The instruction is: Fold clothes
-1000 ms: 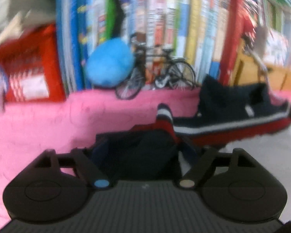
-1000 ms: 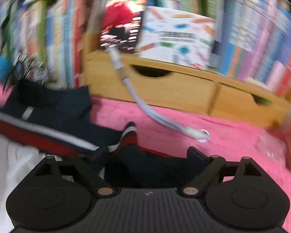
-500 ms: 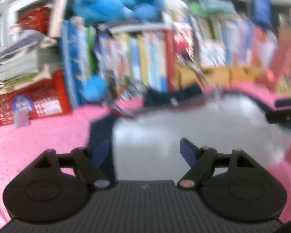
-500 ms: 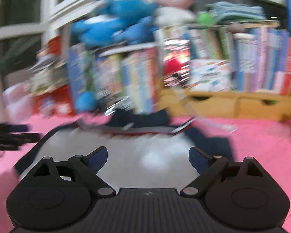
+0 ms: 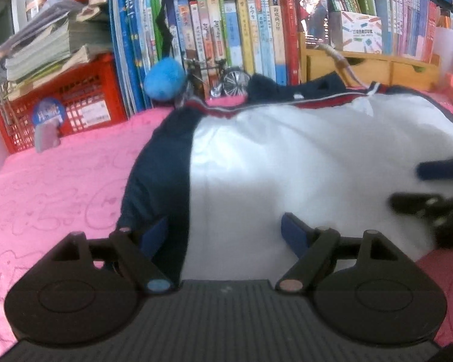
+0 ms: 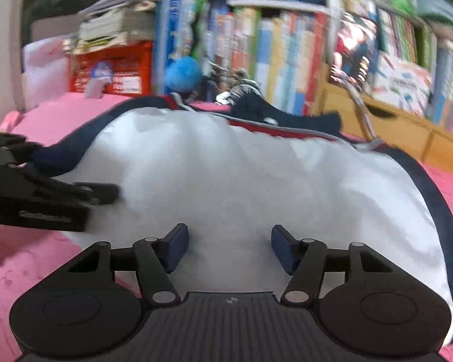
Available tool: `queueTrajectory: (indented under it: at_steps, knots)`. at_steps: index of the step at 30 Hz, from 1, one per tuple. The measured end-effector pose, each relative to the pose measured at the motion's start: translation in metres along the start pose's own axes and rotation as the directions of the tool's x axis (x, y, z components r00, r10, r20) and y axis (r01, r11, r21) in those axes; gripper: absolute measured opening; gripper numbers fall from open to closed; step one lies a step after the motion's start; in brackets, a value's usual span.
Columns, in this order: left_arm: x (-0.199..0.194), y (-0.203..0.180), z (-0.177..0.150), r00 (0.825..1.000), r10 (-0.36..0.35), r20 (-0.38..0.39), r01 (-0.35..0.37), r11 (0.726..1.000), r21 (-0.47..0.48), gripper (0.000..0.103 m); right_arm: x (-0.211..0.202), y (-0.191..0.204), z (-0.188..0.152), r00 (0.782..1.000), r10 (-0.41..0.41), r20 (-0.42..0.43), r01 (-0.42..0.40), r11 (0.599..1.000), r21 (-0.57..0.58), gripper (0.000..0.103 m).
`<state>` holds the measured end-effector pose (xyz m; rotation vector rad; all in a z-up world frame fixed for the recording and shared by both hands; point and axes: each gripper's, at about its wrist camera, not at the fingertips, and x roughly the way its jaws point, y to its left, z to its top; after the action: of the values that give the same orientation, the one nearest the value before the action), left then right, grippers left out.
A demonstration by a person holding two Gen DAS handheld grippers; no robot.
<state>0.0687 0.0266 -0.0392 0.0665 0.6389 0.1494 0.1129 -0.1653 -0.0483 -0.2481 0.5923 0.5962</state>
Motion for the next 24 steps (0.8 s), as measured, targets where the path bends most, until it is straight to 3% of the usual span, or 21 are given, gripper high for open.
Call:
queueTrajectory:
  at_steps: [2, 3, 5, 10, 13, 16, 18, 19, 21, 23, 24]
  knots:
    - [0.002, 0.006, 0.0, 0.998, 0.058, 0.007, -0.058, 0.998, 0.006, 0.083, -0.004, -0.015, -0.005, 0.998, -0.057, -0.003, 0.057, 0.998, -0.003, 0.062]
    - [0.004, 0.01, -0.001, 0.995, 0.099, 0.012, -0.099, 0.995, 0.017, 0.083, -0.006, -0.022, -0.007, 0.996, -0.087, -0.004, 0.087, 0.996, -0.005, 0.052]
    - [0.011, 0.022, -0.002, 0.987, 0.159, 0.005, -0.159, 0.987, 0.014, 0.083, -0.011, -0.042, -0.011, 0.98, -0.198, -0.01, 0.197, 0.98, -0.016, 0.046]
    - [0.016, 0.048, -0.004, 0.987, 0.16, -0.02, -0.161, 0.985, -0.057, 0.083, -0.033, -0.112, -0.025, 0.931, -0.362, -0.048, 0.364, 0.931, 0.038, 0.041]
    - [0.014, 0.045, -0.004, 0.986, 0.168, -0.014, -0.169, 0.985, -0.042, 0.082, -0.044, -0.137, -0.036, 0.905, -0.42, -0.065, 0.423, 0.904, 0.064, 0.045]
    - [0.0, 0.039, -0.003, 0.988, 0.147, 0.042, -0.147, 0.989, -0.004, 0.064, -0.057, -0.145, -0.037, 0.907, -0.414, -0.08, 0.421, 0.899, 0.123, 0.046]
    - [-0.021, 0.038, 0.003, 0.989, 0.094, 0.114, -0.095, 0.995, 0.004, 0.064, -0.071, -0.14, -0.031, 0.904, -0.425, -0.042, 0.426, 0.892, 0.15, 0.043]
    - [-0.029, 0.035, 0.007, 0.988, 0.048, 0.147, -0.051, 0.999, 0.019, 0.064, -0.077, -0.135, -0.025, 0.916, -0.401, -0.009, 0.396, 0.903, 0.167, 0.043]
    - [-0.032, 0.022, 0.019, 0.986, -0.033, 0.165, 0.021, 0.997, 0.074, 0.064, -0.087, -0.123, -0.012, 0.949, -0.309, 0.059, 0.291, 0.934, 0.207, 0.043]
    - [-0.017, 0.007, 0.026, 0.987, -0.082, 0.137, 0.067, 0.992, 0.108, 0.063, -0.077, -0.106, 0.009, 0.987, -0.135, 0.092, 0.111, 0.968, 0.226, 0.041]
    - [-0.009, 0.0, 0.03, 0.987, -0.102, 0.12, 0.087, 0.989, 0.121, 0.061, -0.066, -0.093, 0.018, 0.993, -0.077, 0.092, 0.055, 0.975, 0.217, 0.039]
